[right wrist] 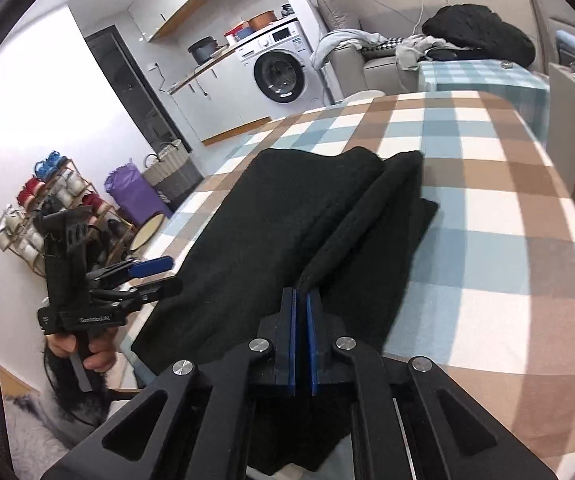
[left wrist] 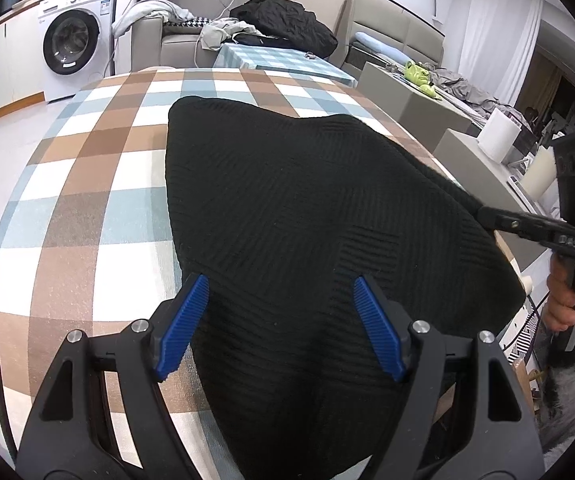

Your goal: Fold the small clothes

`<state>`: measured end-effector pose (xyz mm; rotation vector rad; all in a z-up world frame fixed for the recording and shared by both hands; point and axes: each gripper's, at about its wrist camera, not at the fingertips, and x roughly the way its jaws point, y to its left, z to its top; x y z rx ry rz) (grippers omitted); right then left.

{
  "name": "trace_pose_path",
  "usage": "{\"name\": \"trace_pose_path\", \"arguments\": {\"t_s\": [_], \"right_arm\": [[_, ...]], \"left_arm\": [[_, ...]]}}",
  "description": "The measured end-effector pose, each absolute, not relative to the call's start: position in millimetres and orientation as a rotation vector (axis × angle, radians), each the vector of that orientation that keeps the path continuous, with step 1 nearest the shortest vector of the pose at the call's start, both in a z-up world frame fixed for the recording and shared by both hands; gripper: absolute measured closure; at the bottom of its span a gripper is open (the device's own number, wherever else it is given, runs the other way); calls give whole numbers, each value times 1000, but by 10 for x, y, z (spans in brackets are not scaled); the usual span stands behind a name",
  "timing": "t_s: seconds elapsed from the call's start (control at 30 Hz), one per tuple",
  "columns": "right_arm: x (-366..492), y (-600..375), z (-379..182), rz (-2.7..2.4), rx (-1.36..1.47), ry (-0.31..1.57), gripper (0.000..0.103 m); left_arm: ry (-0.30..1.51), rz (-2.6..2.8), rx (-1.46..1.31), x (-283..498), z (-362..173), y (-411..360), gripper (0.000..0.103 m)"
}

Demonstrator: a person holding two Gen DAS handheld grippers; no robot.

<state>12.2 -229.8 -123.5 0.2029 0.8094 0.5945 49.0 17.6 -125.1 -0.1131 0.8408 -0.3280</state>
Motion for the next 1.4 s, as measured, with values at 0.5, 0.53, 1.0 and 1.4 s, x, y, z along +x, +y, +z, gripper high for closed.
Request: {"name": "trace_pose_path", "arguments": {"t_s": [0.5, 0.53, 1.0, 1.4], "right_arm": [[-118, -2392, -1428, 715, 308, 844, 78], [-130, -2303, -1470, 710, 268, 848, 78], [-152, -2269, -1628, 597, 116, 858, 75], [-8, -2098, -1720, 505, 132, 854, 54]], "left_arm": [[868, -322, -123, 363, -1324, 233, 30], [869, -321, -119, 342, -1330, 230, 30], [907, -291, -156, 95, -1471, 387, 30], [924, -327, -261, 7, -1584, 496, 59]]}}
